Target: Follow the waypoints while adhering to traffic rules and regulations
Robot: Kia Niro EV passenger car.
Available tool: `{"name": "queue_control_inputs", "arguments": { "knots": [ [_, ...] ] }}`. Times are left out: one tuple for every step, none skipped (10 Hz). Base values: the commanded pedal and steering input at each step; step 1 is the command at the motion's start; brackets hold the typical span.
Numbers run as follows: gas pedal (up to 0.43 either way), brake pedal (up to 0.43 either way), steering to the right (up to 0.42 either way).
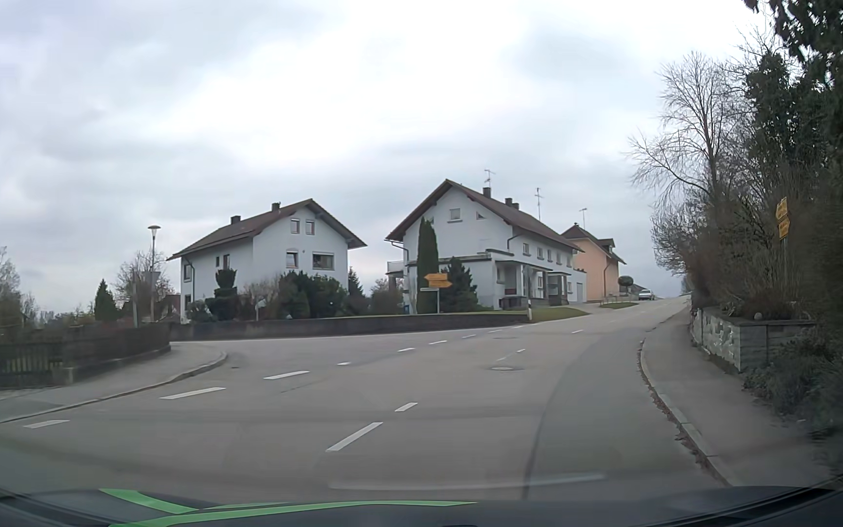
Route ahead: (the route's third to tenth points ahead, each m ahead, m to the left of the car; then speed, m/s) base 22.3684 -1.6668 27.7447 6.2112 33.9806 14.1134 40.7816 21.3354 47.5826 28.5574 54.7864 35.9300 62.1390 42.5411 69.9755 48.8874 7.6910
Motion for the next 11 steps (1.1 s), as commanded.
{"name": "queue_control_inputs", "arguments": {
  "knots": [
    [0.000, 0.000, 0.158],
    [0.000, 0.000, 0.154],
    [0.000, 0.000, 0.146],
    [0.008, 0.000, 0.131],
    [0.020, 0.000, 0.113],
    [0.020, 0.000, 0.093],
    [0.039, 0.000, 0.071],
    [0.047, 0.000, 0.057],
    [0.047, 0.000, 0.043],
    [0.047, 0.000, 0.018],
    [0.047, 0.000, -0.022]
  ]
}}
